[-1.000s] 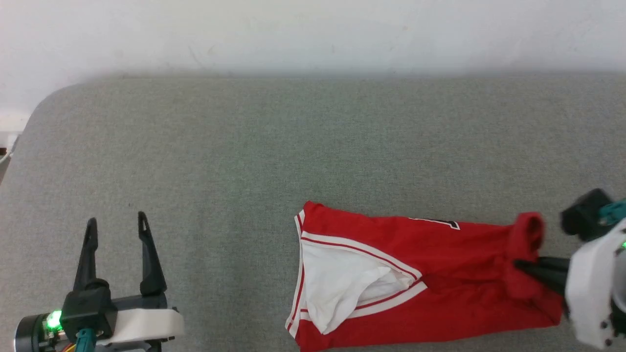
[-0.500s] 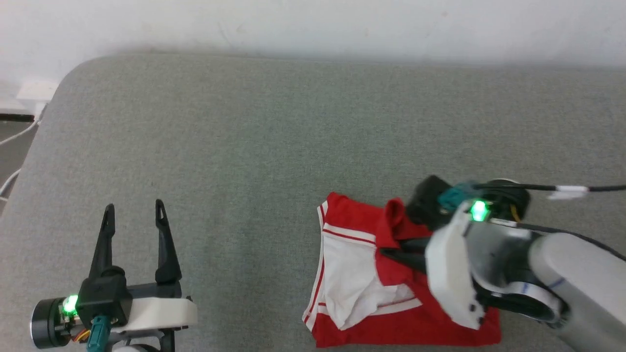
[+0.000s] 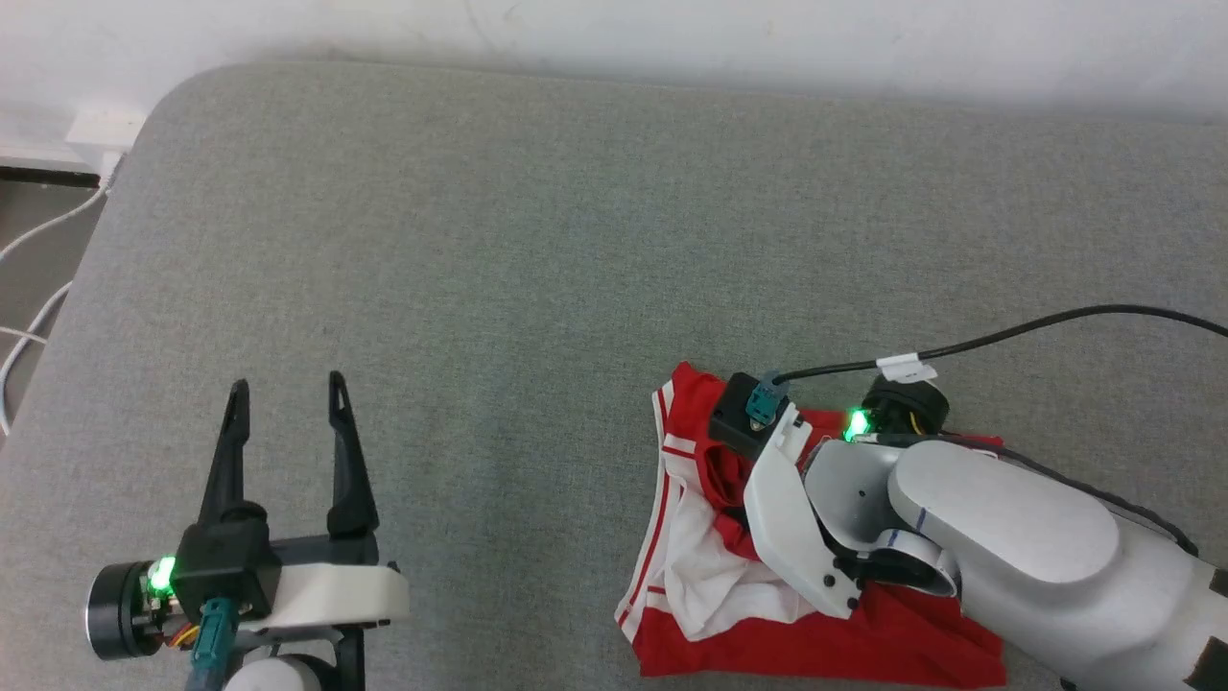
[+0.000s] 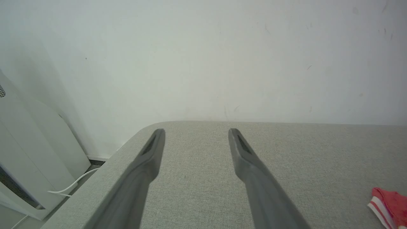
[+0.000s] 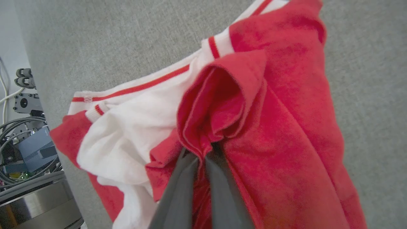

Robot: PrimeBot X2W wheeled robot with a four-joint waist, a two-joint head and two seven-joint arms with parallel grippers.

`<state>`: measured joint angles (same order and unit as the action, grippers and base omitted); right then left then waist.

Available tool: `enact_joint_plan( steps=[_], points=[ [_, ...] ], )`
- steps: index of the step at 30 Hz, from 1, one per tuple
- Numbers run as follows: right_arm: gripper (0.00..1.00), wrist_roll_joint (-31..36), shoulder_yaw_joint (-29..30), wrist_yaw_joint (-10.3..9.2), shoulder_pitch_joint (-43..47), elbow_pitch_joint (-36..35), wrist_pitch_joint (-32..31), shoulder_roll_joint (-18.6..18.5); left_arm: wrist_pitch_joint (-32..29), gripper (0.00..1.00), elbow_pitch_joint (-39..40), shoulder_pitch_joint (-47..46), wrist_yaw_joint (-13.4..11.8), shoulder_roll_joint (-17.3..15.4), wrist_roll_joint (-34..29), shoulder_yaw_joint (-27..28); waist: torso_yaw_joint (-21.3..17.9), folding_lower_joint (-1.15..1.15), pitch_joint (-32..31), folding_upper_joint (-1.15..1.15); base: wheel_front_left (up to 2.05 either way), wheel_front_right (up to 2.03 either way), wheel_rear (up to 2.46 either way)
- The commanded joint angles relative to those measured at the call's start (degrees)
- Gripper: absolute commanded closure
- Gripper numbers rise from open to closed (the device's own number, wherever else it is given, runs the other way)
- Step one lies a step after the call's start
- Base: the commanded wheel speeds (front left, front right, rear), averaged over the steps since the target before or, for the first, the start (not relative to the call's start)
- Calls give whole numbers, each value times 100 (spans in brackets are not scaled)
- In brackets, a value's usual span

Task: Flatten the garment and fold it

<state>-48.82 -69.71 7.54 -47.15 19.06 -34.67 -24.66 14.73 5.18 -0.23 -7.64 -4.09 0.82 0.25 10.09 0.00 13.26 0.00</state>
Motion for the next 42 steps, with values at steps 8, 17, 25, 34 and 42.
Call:
enact_joint_plan(
  steps=[8,17,25,34,42],
  points=[
    [0,-71,-216,-5,-149,-120,1245,-349,27,0,-78,133,-27,-20,18,186,-260,0,-257,0,0,0,0],
    [0,480,1068,-5,22,-450,3287,-857,27,0,-72,442,28,-81,17,376,-905,0,-720,0,0,0,0],
    [0,1748,3486,-5,1161,-90,4730,-428,27,0,-90,638,68,-71,-2,385,-1218,0,-1085,0,0,0,0],
    [0,3525,6215,-5,3110,-956,4963,886,27,0,-51,778,145,-90,14,433,-1174,0,-1257,0,0,0,0],
    [0,3978,6819,-5,4458,-1575,4965,1755,27,0,-82,875,335,-66,106,410,-1013,0,-1324,0,0,0,0]
  ],
)
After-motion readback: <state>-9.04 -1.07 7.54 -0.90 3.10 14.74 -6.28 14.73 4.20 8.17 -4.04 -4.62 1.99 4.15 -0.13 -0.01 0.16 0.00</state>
